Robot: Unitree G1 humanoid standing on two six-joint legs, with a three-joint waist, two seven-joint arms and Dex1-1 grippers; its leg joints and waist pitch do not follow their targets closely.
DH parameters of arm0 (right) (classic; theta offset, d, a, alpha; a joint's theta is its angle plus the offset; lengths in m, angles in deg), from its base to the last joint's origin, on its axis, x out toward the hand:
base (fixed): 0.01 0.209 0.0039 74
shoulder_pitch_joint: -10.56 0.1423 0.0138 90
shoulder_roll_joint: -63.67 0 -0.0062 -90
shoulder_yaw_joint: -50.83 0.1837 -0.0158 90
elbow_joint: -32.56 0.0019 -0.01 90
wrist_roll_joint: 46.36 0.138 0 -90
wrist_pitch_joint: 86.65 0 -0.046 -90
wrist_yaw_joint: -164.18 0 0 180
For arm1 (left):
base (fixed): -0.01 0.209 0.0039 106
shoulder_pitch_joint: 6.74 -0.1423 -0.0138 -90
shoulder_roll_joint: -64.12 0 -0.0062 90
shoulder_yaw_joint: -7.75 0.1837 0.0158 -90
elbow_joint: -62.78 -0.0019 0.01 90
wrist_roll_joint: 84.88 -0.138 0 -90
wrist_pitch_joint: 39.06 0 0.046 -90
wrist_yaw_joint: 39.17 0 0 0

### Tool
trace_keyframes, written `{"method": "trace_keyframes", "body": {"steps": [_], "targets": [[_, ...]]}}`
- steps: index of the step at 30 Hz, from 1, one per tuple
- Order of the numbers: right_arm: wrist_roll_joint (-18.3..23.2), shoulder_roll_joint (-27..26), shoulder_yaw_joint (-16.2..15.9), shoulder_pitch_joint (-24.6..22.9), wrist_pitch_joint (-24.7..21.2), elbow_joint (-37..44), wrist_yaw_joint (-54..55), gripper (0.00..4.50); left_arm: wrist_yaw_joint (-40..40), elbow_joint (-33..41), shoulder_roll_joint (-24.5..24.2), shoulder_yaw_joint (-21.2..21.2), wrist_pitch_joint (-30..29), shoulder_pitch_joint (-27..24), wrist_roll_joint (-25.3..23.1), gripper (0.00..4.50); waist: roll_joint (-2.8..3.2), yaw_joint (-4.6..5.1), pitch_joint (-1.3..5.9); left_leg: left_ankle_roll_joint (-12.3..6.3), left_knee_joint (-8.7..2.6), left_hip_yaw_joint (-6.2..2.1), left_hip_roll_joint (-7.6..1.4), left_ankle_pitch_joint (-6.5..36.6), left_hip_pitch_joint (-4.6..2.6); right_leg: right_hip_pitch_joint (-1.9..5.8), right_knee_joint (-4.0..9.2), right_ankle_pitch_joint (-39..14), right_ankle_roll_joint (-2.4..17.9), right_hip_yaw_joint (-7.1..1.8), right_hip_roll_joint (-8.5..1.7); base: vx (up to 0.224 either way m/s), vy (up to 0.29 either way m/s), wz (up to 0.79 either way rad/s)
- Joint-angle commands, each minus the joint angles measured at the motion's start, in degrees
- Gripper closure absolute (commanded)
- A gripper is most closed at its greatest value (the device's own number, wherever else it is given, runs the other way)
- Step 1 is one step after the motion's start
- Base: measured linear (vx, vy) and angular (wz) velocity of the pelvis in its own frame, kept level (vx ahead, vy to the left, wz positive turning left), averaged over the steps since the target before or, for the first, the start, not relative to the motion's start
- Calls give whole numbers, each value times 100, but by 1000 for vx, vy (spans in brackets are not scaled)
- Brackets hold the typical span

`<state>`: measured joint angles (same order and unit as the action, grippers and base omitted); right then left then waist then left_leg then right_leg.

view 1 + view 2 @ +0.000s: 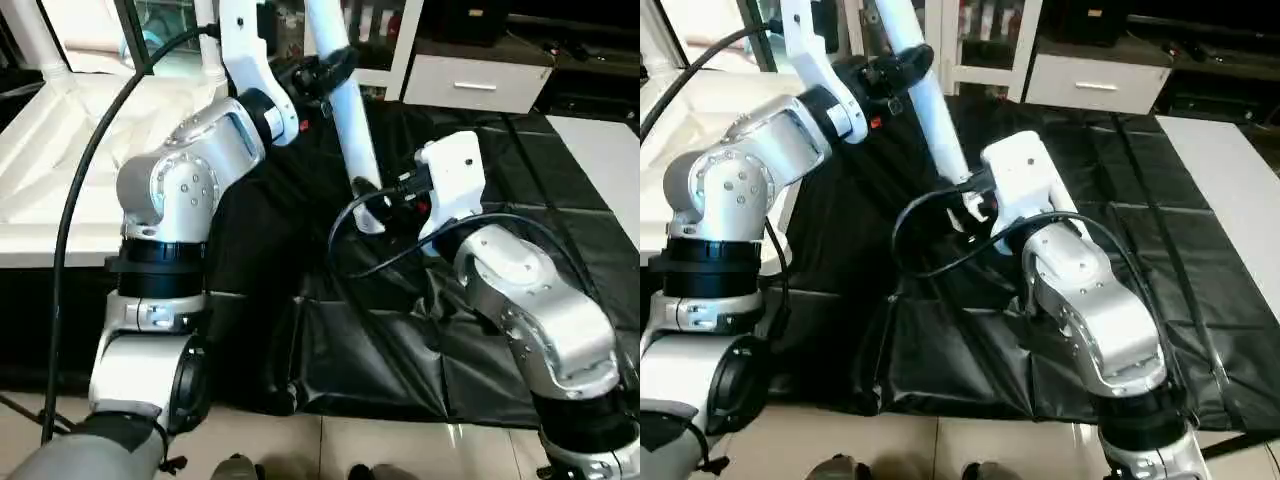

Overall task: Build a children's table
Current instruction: Pick table leg

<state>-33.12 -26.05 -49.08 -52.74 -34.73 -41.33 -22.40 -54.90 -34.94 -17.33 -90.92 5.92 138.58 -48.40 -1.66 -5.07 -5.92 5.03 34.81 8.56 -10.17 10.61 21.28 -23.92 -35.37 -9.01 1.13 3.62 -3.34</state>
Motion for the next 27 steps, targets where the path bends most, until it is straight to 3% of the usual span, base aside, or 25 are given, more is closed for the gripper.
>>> {"method": "trace_keyframes", "body": {"steps": [1,6,8,16,22,27], "targets": [[-105,-39,-26,119,130,-168,-39,68,-121,277,22,110,-203,-38,154,278,-4,3,570,102,-345,13,-165,521,2,419,345,-1021,829,-295,-391,0,0,0],[-103,-51,42,149,186,-358,-146,105,-155,292,15,93,-272,-13,192,278,-7,2,571,47,-338,12,-161,516,-3,414,351,-1042,762,-290,-385,0,0,0],[-112,-39,60,154,223,-419,-178,140,-187,291,-6,106,-280,-2,169,278,-9,4,574,40,-337,11,-158,522,0,418,353,-1061,763,-287,-383,0,0,0],[-155,-44,116,160,266,-540,-313,204,-248,256,-33,101,-336,23,192,278,14,1,577,0,-330,10,-158,445,0,423,331,-838,855,-287,-377,0,0,0],[-138,-14,130,174,313,-622,-477,258,-305,252,-45,73,-381,42,225,278,-10,2,571,-27,-328,14,-156,470,3,428,344,-930,863,-286,-384,0,0,0],[-95,14,125,172,374,-642,-631,266,-311,265,-62,62,-395,34,230,278,-10,-1,569,-48,-327,15,-160,452,1,424,341,-941,865,-284,-380,0,0,0]]}}
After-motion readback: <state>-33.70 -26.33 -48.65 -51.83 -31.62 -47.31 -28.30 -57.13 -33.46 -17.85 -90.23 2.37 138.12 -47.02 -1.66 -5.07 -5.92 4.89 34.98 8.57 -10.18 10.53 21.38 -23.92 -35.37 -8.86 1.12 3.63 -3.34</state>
